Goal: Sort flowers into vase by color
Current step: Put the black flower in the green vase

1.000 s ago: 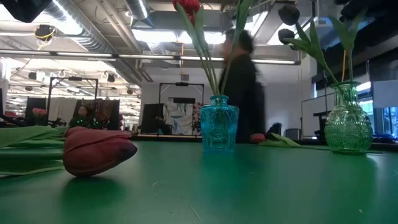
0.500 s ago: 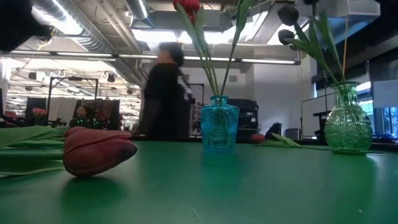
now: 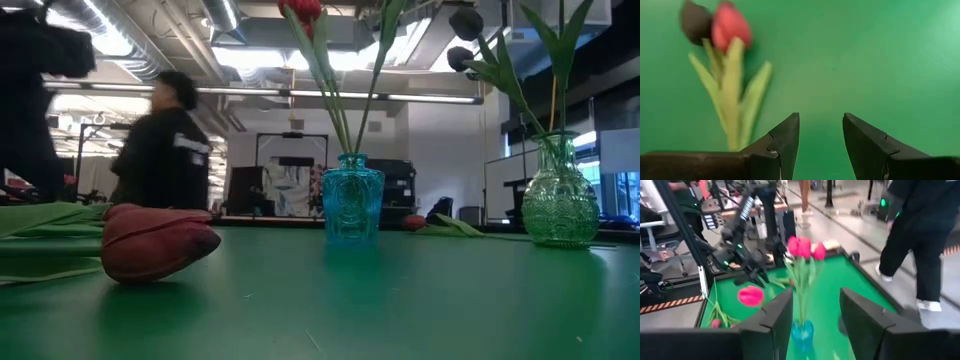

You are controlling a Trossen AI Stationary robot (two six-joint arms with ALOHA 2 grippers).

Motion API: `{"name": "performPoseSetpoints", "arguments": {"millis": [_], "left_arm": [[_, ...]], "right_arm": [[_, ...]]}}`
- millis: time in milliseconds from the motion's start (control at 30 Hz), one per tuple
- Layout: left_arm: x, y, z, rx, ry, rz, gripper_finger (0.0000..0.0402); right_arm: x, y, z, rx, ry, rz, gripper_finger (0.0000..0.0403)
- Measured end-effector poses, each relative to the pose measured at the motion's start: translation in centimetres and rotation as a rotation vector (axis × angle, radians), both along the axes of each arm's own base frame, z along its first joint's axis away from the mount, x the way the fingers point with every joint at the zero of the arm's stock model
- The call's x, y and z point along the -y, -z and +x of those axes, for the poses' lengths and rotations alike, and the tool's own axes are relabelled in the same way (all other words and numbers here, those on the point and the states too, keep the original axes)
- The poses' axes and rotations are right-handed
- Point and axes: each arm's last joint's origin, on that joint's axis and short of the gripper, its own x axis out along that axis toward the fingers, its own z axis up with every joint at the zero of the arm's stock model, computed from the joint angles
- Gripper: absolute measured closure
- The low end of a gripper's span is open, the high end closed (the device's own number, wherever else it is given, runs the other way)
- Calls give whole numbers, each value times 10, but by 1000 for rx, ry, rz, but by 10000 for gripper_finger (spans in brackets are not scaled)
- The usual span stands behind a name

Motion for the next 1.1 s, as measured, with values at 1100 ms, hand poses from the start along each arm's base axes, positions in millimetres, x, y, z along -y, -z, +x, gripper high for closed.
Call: {"name": "performPoseSetpoints", "arguments": {"millis": [1100], "left_arm": [[-105, 50, 1, -12, -500, -23, 263]], "right_arm": [[-36, -7, 31, 36, -79, -137, 242]]}}
